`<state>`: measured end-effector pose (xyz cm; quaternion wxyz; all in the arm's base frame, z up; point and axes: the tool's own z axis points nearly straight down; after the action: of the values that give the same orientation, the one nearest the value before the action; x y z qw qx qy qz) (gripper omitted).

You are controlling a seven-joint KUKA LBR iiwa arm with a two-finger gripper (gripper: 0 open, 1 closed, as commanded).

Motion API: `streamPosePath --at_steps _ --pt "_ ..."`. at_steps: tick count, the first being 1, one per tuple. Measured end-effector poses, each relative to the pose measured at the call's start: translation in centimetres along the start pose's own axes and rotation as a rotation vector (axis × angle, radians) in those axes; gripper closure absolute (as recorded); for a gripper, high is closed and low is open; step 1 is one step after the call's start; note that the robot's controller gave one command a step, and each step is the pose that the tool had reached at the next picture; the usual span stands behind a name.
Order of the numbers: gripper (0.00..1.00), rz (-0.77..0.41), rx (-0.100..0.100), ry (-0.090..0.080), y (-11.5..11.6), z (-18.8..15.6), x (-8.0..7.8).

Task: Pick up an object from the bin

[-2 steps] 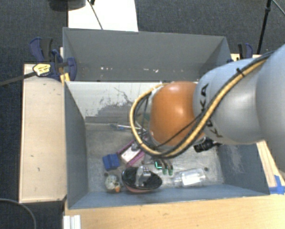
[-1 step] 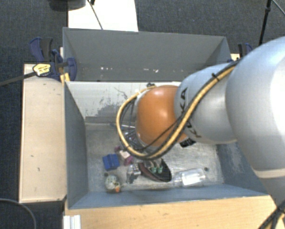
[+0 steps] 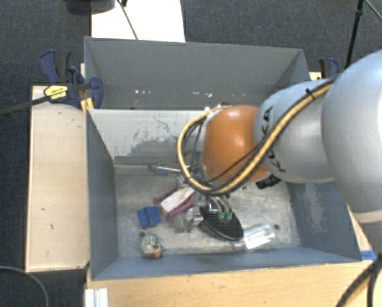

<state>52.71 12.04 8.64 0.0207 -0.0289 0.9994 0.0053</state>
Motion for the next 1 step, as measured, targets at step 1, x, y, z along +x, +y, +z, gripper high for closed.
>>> streamPosePath --at_steps 1 --pt "1.00 0.003 -0.004 -0.011 0.05 -0.13 -0.24"
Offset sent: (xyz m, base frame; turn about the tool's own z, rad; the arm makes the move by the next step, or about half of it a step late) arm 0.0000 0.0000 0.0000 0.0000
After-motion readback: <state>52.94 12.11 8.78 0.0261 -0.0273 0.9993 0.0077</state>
